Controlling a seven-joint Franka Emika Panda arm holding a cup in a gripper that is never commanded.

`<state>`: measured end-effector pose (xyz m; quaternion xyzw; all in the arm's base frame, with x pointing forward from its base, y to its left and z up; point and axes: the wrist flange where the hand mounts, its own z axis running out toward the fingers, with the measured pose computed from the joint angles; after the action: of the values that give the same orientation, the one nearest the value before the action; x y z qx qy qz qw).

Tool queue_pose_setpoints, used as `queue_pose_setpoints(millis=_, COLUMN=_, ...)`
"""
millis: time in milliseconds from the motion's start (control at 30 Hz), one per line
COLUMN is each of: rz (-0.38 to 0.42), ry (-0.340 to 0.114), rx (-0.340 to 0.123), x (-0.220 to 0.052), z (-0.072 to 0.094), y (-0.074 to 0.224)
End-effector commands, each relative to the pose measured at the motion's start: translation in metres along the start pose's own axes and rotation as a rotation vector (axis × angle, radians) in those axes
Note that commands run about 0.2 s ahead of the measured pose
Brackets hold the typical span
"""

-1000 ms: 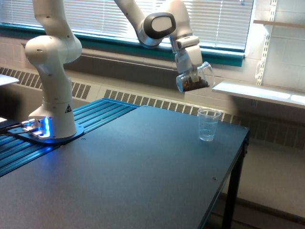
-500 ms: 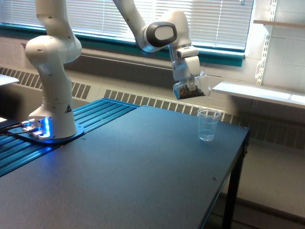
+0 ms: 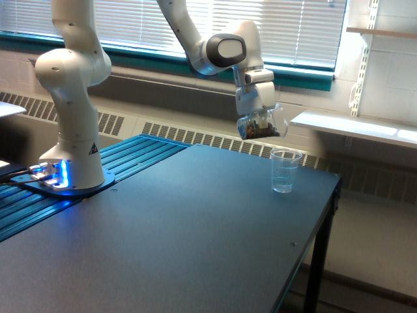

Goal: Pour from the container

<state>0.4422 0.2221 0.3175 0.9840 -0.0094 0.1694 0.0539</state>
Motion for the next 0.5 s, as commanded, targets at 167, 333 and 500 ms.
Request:
queue_pose_setpoints(millis=167, rz=0.005, ry=0.002, rx=-0.026, x=0.003, z=-0.002, y=-0.012)
queue_pose_setpoints(millis=333, rz=-0.005, ry=-0.003, rx=-0.039, x=0.002, z=0.0, y=-0.018)
queue_pose_setpoints(millis=500, rz=-0.014, ry=-0.008, rx=-0.047, x=0.002, z=0.003, y=-0.024)
